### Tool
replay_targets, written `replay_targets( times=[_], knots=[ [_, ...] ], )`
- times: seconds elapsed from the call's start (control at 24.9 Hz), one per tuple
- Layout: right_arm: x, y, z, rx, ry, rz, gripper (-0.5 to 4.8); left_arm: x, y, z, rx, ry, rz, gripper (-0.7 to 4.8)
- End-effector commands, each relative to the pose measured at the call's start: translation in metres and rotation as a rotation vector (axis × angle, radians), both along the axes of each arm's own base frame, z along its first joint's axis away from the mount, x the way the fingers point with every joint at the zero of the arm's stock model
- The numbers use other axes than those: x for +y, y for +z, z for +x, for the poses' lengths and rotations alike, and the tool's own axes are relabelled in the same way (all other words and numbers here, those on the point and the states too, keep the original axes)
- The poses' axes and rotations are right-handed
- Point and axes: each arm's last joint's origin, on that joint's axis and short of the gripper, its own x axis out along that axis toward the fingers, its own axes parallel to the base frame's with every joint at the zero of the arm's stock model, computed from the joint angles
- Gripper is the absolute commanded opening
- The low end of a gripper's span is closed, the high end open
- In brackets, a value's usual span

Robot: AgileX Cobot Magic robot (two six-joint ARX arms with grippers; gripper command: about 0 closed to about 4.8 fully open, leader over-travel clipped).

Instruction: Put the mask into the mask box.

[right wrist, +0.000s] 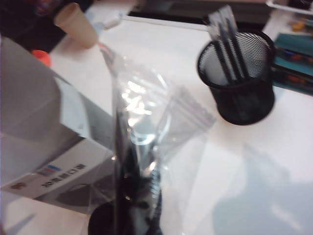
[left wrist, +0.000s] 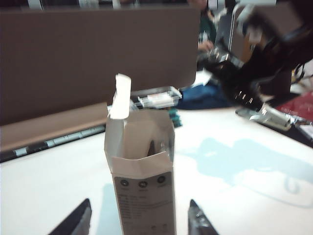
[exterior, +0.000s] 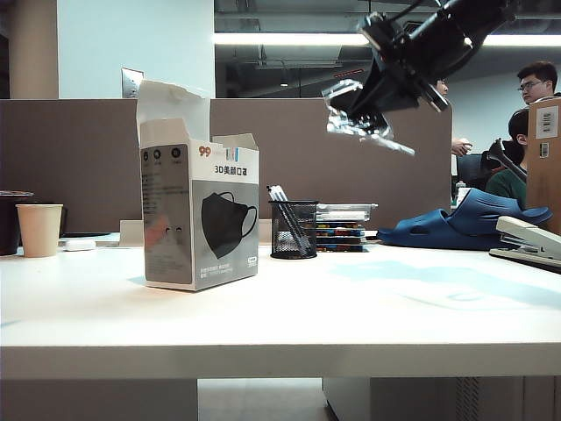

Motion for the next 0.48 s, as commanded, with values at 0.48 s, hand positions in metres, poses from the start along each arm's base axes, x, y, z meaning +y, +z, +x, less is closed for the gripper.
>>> replay_targets(
  times=[0.48],
  knots=[
    [0.017,0.020,-0.007,-0.123,0.102,0.064,-0.05,-0.009,0.014,0.114,0.047,-0.045,0.011,2.50]
  ],
)
